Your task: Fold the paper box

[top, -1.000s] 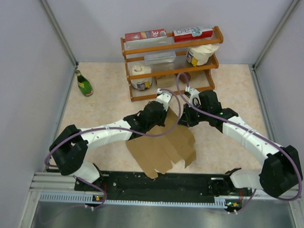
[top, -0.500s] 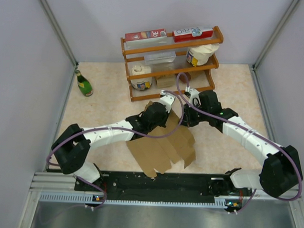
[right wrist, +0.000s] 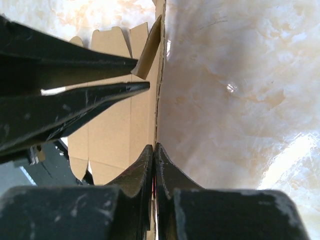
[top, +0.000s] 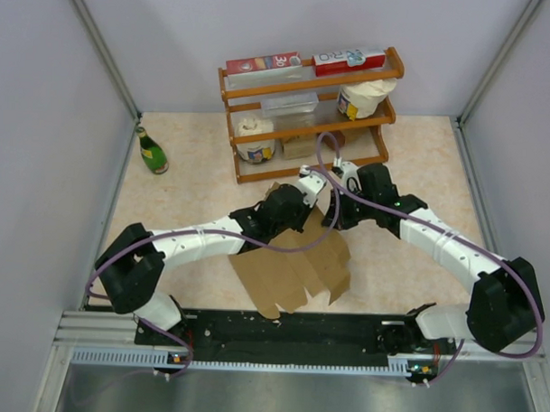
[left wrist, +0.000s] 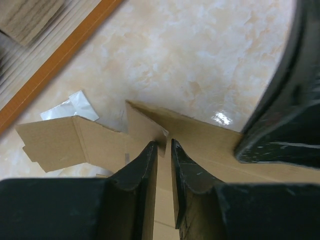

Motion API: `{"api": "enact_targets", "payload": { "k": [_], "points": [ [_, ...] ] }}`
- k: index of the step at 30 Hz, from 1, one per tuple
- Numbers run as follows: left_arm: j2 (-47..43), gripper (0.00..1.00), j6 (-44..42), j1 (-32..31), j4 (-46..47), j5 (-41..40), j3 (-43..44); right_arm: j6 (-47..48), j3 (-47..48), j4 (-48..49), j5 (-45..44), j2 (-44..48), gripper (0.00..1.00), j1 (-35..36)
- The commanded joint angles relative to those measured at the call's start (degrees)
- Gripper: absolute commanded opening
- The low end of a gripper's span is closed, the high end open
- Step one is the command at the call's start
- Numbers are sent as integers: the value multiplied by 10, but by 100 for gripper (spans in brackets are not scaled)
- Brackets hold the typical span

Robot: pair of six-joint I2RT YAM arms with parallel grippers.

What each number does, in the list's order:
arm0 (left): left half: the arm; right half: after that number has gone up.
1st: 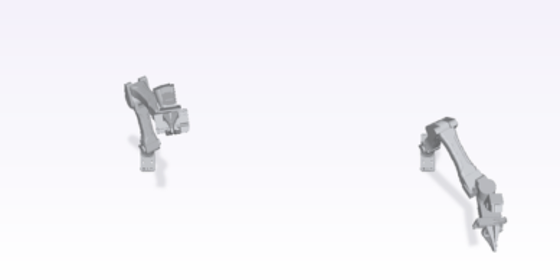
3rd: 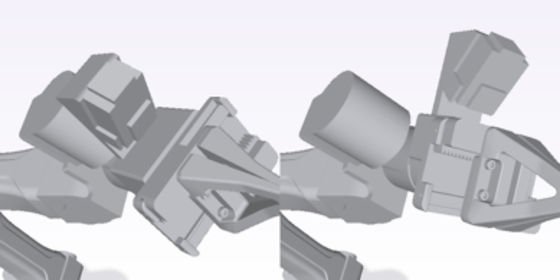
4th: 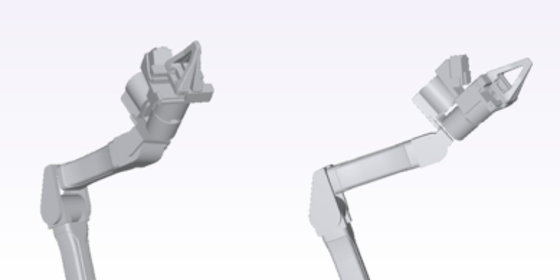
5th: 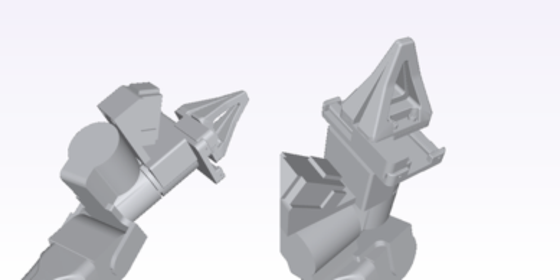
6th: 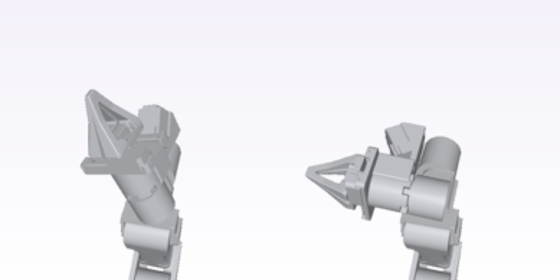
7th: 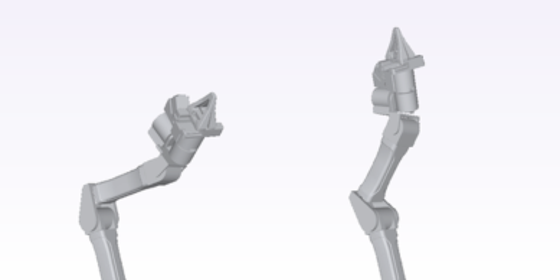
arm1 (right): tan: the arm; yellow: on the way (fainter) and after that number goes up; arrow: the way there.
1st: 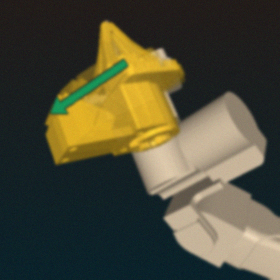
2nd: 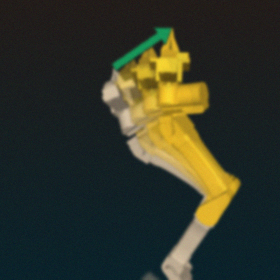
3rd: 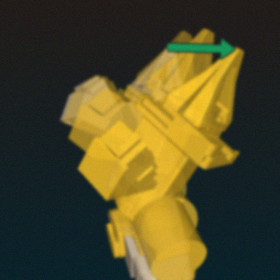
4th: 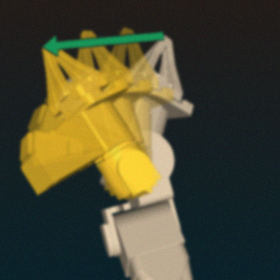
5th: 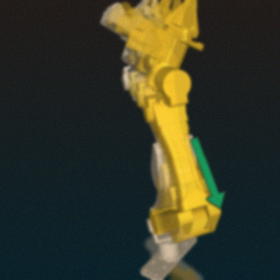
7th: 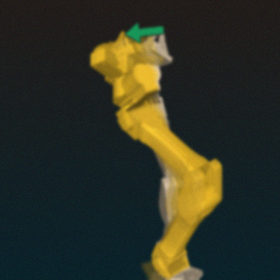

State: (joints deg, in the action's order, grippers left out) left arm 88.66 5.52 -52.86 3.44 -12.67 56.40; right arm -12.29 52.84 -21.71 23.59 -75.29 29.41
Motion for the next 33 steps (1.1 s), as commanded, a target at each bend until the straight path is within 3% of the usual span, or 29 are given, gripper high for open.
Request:
{"api": "enact_targets", "payload": {
  "k": [1,5,15,21,25,29,33],
  "points": [
    [-1,20,-18,-20,48,21,40,-4,-3,39,8,-5,0,5],
    [8,15,-25,-24,40,2,51,-6,-3,40,10,-5,0,6],
    [12,13,-22,-26,34,-11,50,-8,-8,40,9,-3,0,6],
    [-47,15,-3,-13,31,-83,21,-5,-14,40,5,2,0,5],
    [-114,27,36,54,66,2,-58,3,-19,36,0,12,0,6],
    [-160,49,63,114,91,76,-126,10,-18,27,-5,21,0,5],
    [-162,56,56,133,81,120,-153,23,-10,12,-2,22,0,5]
  ]
}}
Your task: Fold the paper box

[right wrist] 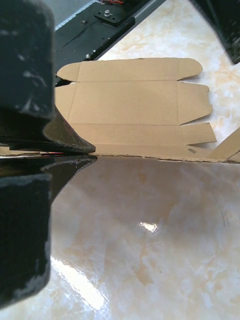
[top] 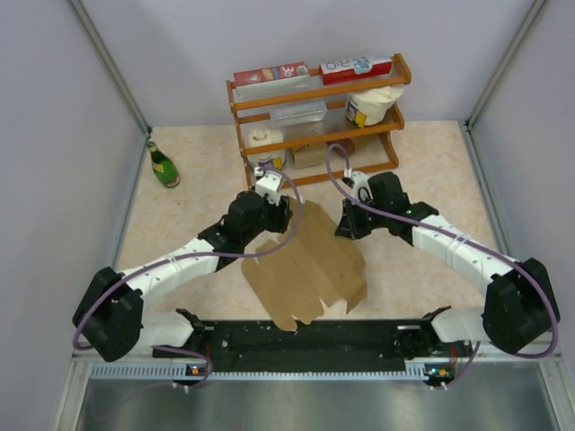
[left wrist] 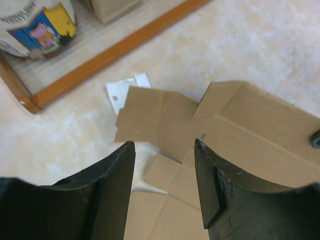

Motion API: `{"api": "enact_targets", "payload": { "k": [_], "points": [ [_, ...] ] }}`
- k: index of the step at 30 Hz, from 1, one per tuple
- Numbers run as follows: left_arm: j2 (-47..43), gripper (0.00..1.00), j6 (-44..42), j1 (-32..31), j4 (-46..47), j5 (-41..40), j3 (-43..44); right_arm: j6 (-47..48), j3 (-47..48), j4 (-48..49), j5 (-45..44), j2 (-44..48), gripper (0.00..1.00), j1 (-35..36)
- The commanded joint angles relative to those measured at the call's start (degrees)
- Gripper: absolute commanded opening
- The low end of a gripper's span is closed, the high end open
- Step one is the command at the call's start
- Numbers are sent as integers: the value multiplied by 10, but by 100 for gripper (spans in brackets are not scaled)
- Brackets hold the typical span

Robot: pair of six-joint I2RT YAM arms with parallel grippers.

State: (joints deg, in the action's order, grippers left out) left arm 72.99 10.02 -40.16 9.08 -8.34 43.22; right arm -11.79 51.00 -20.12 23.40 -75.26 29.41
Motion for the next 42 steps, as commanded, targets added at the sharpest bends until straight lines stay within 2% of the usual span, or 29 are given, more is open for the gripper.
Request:
{"api": "enact_targets", "payload": {
  "k": [1,4,8,12,24,31,32,42],
  "points": [
    [0,56,11,7,16,80,-23,23,14,-14,-1,21,0,5],
    [4,58,13,9,14,112,-43,47,35,-57,-12,25,0,5],
    [4,59,15,20,65,176,-85,79,60,-109,-18,27,0,5],
    [35,59,0,33,77,213,-96,92,77,-148,-18,28,0,5],
    [78,64,-3,66,102,290,-104,106,86,-174,-6,56,0,5],
    [116,70,-10,88,133,384,-90,107,92,-175,26,64,0,5],
    [123,75,-11,88,134,389,-88,107,94,-176,25,65,0,5],
    [145,78,-13,90,149,415,-86,107,104,-175,45,68,0,5]
  ]
}}
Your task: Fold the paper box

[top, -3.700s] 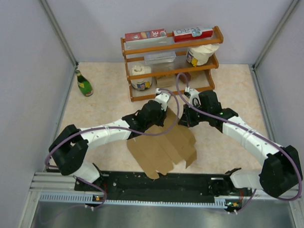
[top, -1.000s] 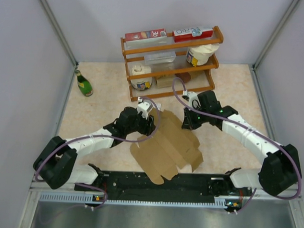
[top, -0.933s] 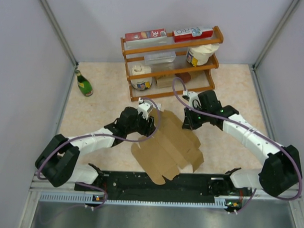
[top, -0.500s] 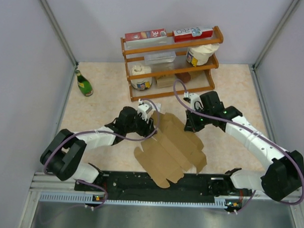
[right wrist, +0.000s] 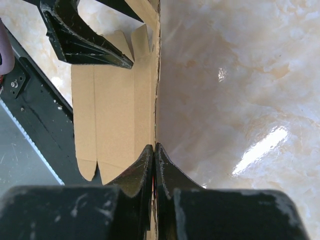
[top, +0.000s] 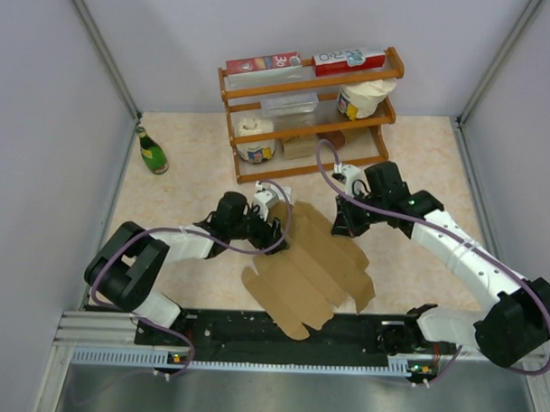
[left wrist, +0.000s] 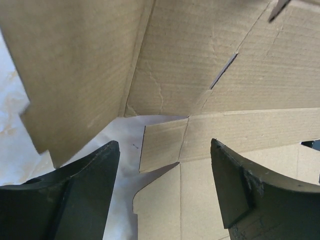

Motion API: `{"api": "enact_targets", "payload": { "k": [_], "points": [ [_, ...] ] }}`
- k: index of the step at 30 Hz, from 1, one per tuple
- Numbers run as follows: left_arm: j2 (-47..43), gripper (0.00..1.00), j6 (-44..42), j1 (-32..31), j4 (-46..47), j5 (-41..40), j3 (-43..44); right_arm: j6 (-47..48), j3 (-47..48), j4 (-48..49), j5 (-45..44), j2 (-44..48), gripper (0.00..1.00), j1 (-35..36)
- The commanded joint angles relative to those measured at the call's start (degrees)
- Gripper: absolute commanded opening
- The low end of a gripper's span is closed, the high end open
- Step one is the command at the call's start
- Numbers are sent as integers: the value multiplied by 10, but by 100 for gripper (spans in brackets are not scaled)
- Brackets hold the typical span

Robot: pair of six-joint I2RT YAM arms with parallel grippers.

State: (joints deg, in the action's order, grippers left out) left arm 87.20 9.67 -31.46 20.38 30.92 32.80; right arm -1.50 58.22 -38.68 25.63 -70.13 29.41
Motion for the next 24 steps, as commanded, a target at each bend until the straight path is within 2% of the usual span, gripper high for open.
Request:
{"api": "enact_targets", "payload": {
  "k": [1,8,15,24],
  "points": [
    [3,78,-9,3,36,22,18,4,32,11,25,16,0,5],
    [12,73,-1,4,46,43,24,2,35,11,26,15,0,5],
    [19,56,1,4,51,55,23,5,33,12,15,13,0,5],
    [10,47,25,2,76,54,6,4,31,15,10,11,0,6]
  ]
}}
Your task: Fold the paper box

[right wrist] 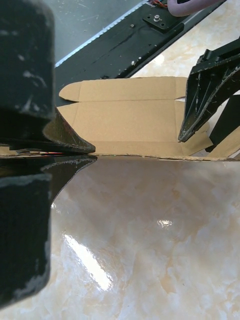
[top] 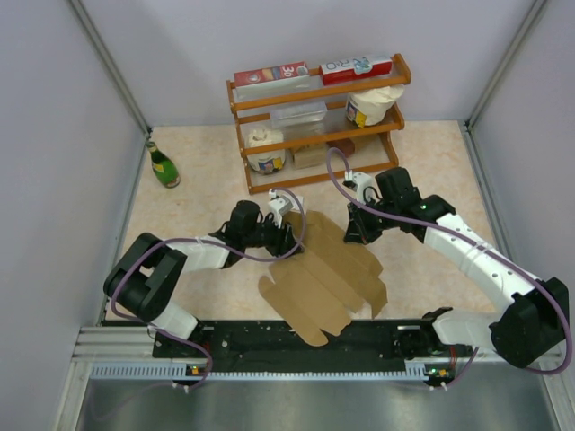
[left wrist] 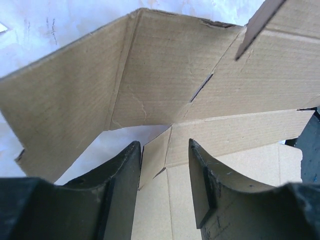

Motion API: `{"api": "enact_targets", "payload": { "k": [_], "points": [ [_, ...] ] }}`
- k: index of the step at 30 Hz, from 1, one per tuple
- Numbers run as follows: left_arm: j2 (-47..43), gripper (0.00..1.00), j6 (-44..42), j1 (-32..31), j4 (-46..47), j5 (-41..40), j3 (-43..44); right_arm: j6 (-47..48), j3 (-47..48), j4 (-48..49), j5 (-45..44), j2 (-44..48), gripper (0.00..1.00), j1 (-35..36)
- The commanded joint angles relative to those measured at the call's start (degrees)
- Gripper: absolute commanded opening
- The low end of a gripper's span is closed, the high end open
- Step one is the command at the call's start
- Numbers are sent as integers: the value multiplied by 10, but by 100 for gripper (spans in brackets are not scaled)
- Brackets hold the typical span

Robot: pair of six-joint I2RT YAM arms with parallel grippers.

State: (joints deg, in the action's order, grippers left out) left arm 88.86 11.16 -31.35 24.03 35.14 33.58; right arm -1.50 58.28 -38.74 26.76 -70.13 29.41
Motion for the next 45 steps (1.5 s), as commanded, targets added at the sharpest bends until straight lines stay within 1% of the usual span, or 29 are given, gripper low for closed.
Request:
{"api": "enact_targets", "payload": {
  "k": [1,5,12,17,21,25,31,35,37,45],
  "points": [
    [-9,46,11,0,38,11,-2,3,30,17,-1,10,0,5],
    [-17,43,7,-6,23,-5,-4,2,28,18,-3,9,0,5],
    [-34,36,-19,-36,-31,-71,4,-2,28,24,-4,3,0,5],
    [-50,33,-22,-50,-44,-94,5,-5,26,27,-3,1,0,5],
    [-57,29,-21,-69,-62,-129,12,-10,25,30,-4,2,0,5],
    [-61,25,-6,-88,-72,-182,14,-18,18,37,-4,2,0,6],
    [-67,23,11,-141,-91,-299,18,-33,6,55,6,1,0,5],
    [-63,19,25,-168,-94,-349,23,-40,4,63,12,0,0,6],
    [-62,16,28,-180,-100,-396,30,-42,3,67,13,-1,0,6],
    [-41,8,29,-222,-131,-484,66,-48,1,70,14,-5,0,5]
  ]
}}
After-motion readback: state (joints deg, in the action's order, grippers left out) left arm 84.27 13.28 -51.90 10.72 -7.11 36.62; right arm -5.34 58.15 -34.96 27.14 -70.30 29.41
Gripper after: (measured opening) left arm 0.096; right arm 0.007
